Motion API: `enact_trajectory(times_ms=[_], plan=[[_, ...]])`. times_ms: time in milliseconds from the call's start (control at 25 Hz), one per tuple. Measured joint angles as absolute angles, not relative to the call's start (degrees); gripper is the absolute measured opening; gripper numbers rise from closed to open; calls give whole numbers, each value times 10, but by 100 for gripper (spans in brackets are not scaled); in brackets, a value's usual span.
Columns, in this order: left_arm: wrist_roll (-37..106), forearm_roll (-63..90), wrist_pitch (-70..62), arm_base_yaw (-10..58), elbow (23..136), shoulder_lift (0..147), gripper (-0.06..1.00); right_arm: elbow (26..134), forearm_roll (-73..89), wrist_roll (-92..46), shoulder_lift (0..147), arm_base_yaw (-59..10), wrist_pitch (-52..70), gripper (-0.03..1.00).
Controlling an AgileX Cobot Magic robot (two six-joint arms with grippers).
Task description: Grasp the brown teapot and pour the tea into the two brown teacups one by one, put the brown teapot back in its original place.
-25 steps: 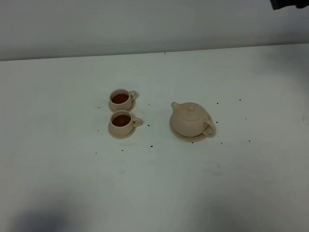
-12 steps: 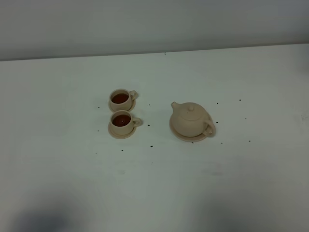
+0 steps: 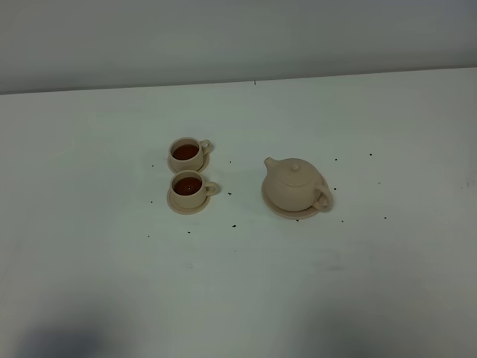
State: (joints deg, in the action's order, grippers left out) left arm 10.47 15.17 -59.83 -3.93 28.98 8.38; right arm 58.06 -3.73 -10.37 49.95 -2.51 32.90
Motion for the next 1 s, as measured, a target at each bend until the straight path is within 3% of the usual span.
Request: enact_trajectory(times_ms=[360,1000], plan=[[105,152,-598,-39,290,84,25,418,-63,-13,256,-25,385,32],[105,152,-598,-39,290,84,25,389,-100,52,34,-25,677,26]])
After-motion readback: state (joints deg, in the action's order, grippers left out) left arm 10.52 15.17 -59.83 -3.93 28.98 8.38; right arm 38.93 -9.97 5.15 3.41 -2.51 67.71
